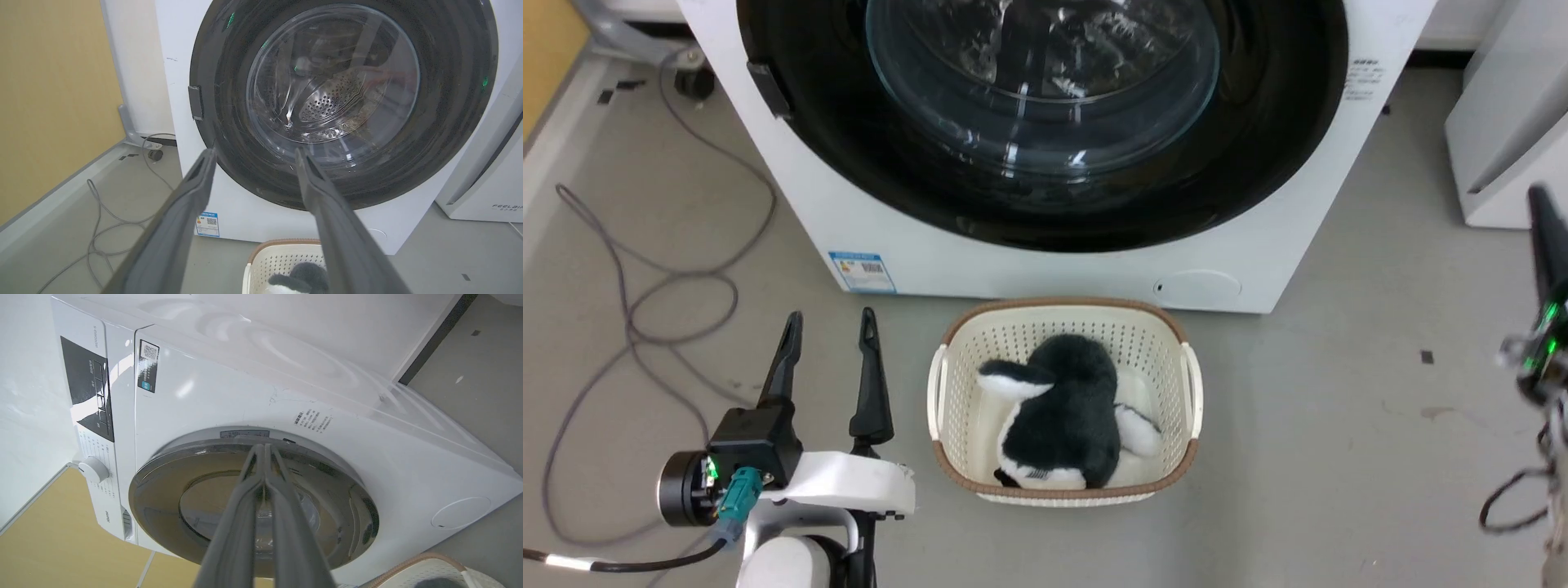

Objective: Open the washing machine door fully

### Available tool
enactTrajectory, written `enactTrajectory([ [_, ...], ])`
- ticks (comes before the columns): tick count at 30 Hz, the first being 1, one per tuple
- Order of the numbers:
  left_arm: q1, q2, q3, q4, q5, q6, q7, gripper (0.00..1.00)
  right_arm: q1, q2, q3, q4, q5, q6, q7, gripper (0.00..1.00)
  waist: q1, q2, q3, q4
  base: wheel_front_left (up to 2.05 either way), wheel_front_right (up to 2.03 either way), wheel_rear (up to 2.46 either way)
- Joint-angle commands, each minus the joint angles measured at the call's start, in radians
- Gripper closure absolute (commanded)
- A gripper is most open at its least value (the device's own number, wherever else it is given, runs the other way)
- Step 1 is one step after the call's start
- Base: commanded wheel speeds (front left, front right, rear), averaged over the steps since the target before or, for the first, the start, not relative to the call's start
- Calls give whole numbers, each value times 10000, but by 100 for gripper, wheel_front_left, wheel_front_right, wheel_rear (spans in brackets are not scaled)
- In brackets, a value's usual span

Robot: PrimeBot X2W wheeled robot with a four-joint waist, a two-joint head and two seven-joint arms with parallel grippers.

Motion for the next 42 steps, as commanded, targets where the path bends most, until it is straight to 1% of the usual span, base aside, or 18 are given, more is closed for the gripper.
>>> enactTrajectory([
  [1,-188,12,-28,-40,-57,68,-89,0,-389,-135,-43,160,307,8,85,100,-1,0,138,51,0,0,0],
  [17,-1024,14,-105,-243,6,102,-422,0,-3664,-1097,690,1807,1134,9,590,100,-1,0,1540,451,0,0,0],
  [23,-1281,15,-147,-355,-79,190,-548,0,-4947,-1481,1051,2637,1360,9,732,100,-1,0,2093,635,0,0,0],
  [30,-1582,15,-230,-417,-223,303,-693,0,-6278,-1778,1574,3562,1737,10,1247,100,-1,0,2683,842,0,0,0],
  [35,-1743,16,-314,-401,-322,384,-789,0,-6689,-1842,2011,3912,2113,10,1976,100,-1,0,2893,978,0,0,0],
  [42,-1687,16,-304,-357,-344,395,-789,0,-6518,-1857,2399,4104,1795,10,2132,100,-1,0,2797,1023,0,0,0],
])
